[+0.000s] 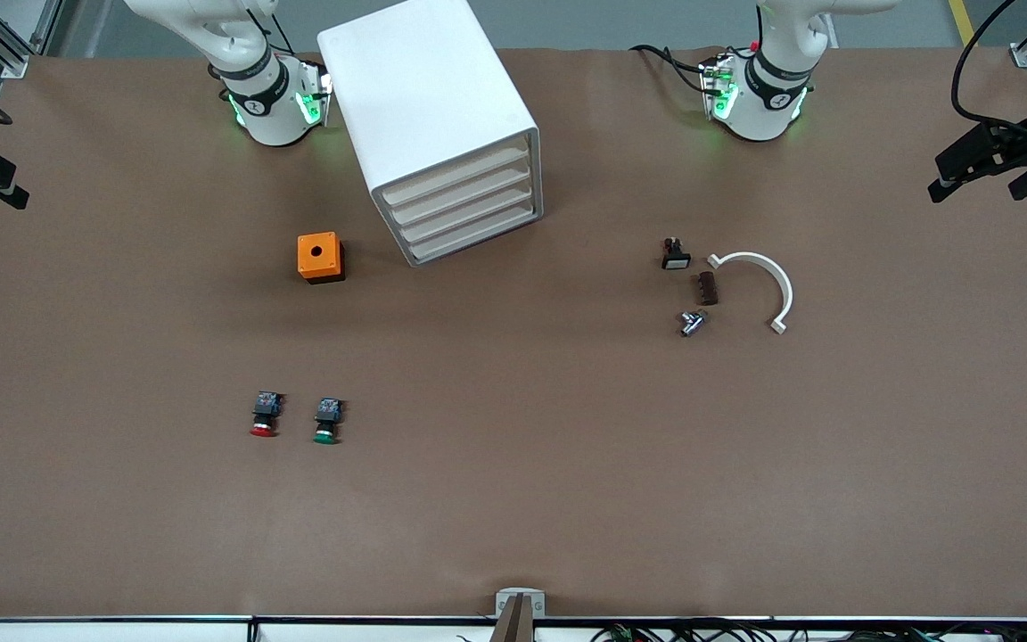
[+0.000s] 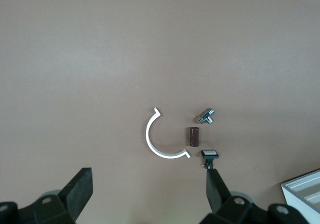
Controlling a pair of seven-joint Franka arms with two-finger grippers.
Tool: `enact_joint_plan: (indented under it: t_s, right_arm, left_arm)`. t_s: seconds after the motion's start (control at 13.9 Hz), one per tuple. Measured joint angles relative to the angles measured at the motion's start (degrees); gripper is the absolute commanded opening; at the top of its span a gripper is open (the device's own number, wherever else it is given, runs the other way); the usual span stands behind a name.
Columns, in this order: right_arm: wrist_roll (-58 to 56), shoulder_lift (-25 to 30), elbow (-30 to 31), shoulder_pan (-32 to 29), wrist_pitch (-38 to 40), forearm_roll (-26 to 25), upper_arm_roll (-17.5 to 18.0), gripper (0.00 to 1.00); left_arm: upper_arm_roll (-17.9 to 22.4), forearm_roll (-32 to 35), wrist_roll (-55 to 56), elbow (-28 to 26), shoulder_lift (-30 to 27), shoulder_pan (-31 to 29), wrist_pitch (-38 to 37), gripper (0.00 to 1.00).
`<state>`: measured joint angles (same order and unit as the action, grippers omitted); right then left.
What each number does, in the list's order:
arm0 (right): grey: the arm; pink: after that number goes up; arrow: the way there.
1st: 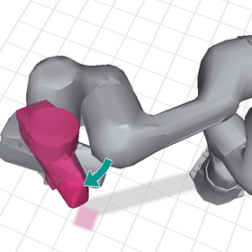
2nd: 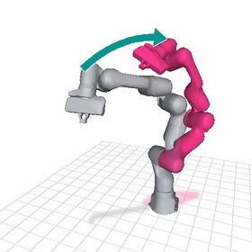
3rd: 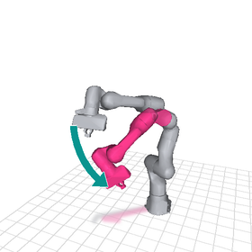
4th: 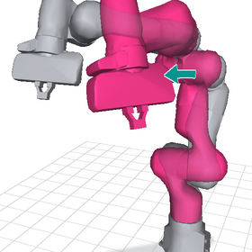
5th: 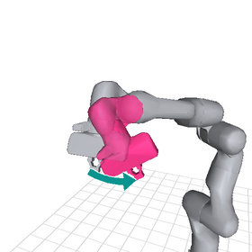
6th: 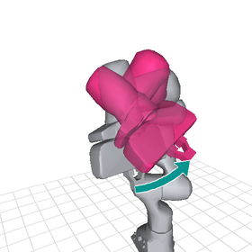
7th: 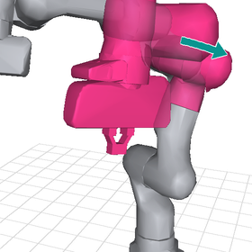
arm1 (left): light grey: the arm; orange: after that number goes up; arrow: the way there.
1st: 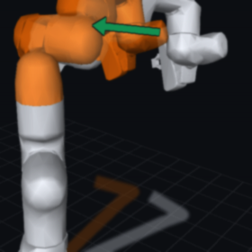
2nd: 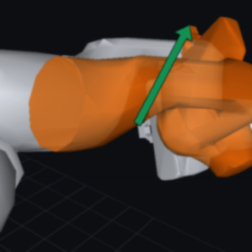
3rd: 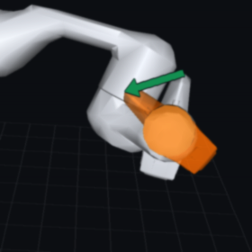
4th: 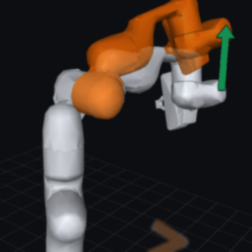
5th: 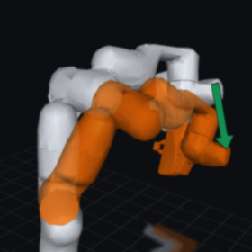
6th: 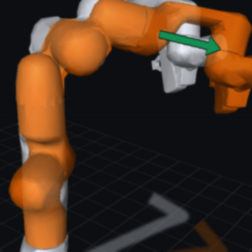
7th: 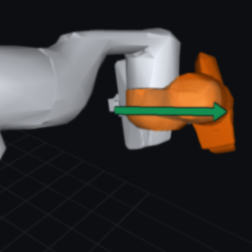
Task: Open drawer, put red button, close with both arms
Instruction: 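Move the left gripper toward the white cabinet's top drawer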
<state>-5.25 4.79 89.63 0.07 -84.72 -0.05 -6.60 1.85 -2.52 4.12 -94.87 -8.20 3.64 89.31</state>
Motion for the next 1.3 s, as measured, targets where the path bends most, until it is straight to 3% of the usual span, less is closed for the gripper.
enact_joint_plan:
  t_s: [0.58,1.3]
  right_arm:
    - [0.0,0.0,0.2,0.0,0.47,0.35,0.14,1.0]
    - [-0.01,0.0,0.24,0.0,0.16,0.42,0.18,1.0]
  left_arm:
    - [0.61,0.0,0.09,-0.06,1.94,-0.98,-0.46,1.0]
    - [-0.17,0.0,0.91,0.07,16.56,-1.54,-0.22,1.0]
